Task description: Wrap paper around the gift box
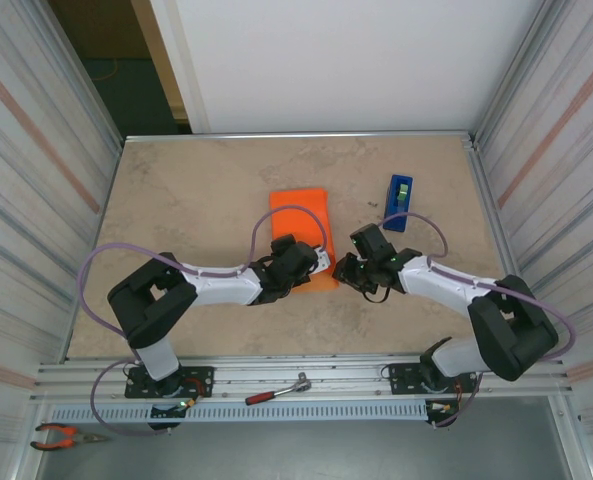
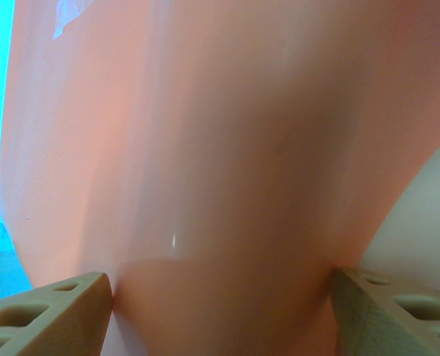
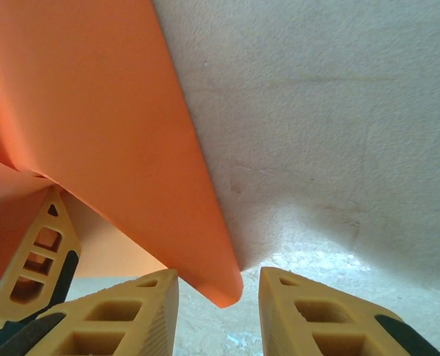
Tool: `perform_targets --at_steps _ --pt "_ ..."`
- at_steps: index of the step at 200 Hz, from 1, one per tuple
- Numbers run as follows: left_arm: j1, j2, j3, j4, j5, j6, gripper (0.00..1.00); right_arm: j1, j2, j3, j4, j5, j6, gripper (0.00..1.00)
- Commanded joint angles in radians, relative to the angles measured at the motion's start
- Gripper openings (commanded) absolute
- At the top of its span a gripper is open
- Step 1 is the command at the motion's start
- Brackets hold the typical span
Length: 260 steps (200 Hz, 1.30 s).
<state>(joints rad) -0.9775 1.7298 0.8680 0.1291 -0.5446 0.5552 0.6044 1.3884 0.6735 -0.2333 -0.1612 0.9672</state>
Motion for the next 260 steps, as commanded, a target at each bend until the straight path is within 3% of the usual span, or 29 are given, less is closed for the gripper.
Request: perform_targets --at_steps 1,81,114,143,260 --pt "-0.013 0.024 -0.010 -0.008 0.017 0.003 0.77 0.014 0.043 0.037 -0.011 0.023 -0.010 0.32" --pt "-0.022 0.030 -0.011 -0.011 0.015 0.001 0.76 0.039 0.063 0.032 0.002 0.031 -0.002 0.32" --pt "-0.023 0.034 -0.010 -0.011 0.016 0.000 0.76 0.044 0.017 0.034 -0.034 0.061 -0.008 0.54" --pt "-0.023 0.035 -0.010 -0.011 0.016 0.000 0.76 0.043 0.027 0.041 -0.045 0.072 -0.014 0.56" --pt "-0.029 0.043 -0.007 -0.016 0.017 -0.002 0.76 0.052 0.094 0.058 -0.011 0.068 -0.038 0.10"
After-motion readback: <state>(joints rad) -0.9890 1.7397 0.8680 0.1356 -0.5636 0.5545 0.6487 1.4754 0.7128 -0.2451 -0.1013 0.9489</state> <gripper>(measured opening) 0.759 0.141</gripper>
